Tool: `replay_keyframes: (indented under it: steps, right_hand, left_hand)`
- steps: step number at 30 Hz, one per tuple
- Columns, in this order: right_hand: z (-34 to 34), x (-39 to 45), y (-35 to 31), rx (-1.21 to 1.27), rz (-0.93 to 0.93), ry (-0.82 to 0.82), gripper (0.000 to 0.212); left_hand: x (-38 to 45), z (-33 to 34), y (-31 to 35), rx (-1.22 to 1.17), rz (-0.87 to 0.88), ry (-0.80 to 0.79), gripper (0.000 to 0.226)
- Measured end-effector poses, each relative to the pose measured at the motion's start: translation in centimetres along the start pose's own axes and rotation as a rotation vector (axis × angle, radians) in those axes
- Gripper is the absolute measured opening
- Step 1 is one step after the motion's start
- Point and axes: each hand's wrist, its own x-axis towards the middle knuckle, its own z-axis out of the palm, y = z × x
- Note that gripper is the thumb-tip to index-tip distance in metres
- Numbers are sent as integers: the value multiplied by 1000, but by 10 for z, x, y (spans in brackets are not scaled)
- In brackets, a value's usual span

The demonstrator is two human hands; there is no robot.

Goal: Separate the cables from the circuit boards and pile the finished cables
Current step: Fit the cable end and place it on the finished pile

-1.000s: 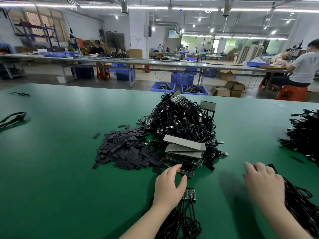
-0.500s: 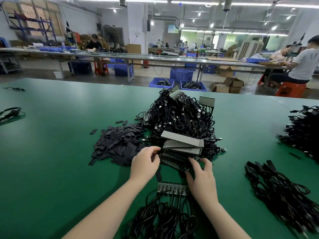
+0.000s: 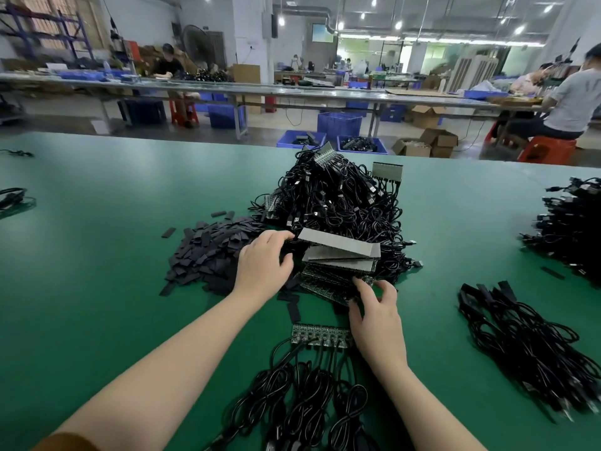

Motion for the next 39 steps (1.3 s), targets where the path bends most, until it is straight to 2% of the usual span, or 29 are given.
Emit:
replay_keyframes:
  steps: [3,6,8,11,12,20,22,23,25,27,31,39]
  right_hand:
    - [0,0,-1,46,14,24,42]
    - [0,1,1,137,44,91,31]
    - [-3,-1,3,158,105,54,22]
    - [-7,-8,6,57,62,-37,19]
    - [-8,-12,8,44,41,-58,21]
    - [-22,-21,12,120,-6,-185,14]
    - [-23,-20,8,158,42,-213,7]
    - [-23,-21,6,207,76,-216,10]
    - [-23,-21,5,331,133,-179,17]
    - [-23,-21,3,399,173,-150,14]
    - [-22,-18,2,365,209,-179,6]
    - [-15,-19,2,337,249,-136,13]
  left_hand:
    - [-5,-1,20,-23,122,-17,7]
    - [-28,3,45,-35,244,-171,19]
    - [-45,13,58,1,265,-325,25]
    - [-59,27,67,143,134,-634,51]
    - [-62,29,68,151,93,-692,58]
    - [-60,38,70,48,-88,-763,55]
    - [-59,38,69,34,-93,-751,49]
    - [-59,38,68,17,-86,-722,44]
    - [-62,38,66,-57,-61,-619,32]
    - [-67,39,64,-145,-32,-493,27]
    - [-76,46,60,-227,34,-274,24]
    - [-80,51,57,-225,49,-203,27]
